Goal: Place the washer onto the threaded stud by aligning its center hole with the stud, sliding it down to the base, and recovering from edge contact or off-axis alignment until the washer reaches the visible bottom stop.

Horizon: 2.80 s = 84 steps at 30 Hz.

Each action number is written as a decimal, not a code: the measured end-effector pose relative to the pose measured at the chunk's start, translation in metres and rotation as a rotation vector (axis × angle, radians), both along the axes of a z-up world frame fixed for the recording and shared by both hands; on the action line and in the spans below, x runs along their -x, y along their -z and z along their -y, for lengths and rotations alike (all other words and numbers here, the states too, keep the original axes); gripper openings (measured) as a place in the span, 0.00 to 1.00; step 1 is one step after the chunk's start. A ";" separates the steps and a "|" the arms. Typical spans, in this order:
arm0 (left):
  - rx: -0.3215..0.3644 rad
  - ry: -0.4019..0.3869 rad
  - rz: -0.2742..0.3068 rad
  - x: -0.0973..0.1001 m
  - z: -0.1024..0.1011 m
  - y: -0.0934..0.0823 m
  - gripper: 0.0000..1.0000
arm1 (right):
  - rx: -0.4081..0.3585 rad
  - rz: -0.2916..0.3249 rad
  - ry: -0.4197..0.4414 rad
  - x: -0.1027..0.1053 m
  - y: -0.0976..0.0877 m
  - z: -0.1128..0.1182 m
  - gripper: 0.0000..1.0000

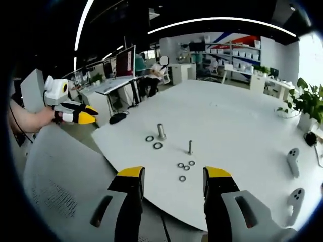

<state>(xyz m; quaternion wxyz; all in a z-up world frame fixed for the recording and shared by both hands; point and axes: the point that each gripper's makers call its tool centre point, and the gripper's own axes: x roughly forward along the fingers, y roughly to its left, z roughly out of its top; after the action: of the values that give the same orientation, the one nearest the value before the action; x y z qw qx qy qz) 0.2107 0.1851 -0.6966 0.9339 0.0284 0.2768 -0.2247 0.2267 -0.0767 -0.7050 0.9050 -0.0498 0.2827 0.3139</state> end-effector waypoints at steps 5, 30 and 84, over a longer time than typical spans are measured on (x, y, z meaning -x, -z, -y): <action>-0.016 0.003 -0.020 0.002 0.000 0.005 0.25 | 0.017 -0.003 -0.020 0.003 0.003 -0.002 0.49; -0.044 -0.025 -0.060 0.002 -0.007 0.013 0.23 | 0.013 0.013 -0.033 0.000 0.001 -0.002 0.46; -0.034 -0.001 -0.115 0.007 -0.003 0.022 0.23 | 0.035 -0.002 -0.035 0.002 0.005 -0.002 0.45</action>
<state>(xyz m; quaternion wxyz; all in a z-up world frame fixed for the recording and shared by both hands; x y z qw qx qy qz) 0.2042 0.1879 -0.7188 0.9159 0.0310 0.3340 -0.2206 0.2246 -0.0752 -0.7100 0.8980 -0.0704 0.2883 0.3249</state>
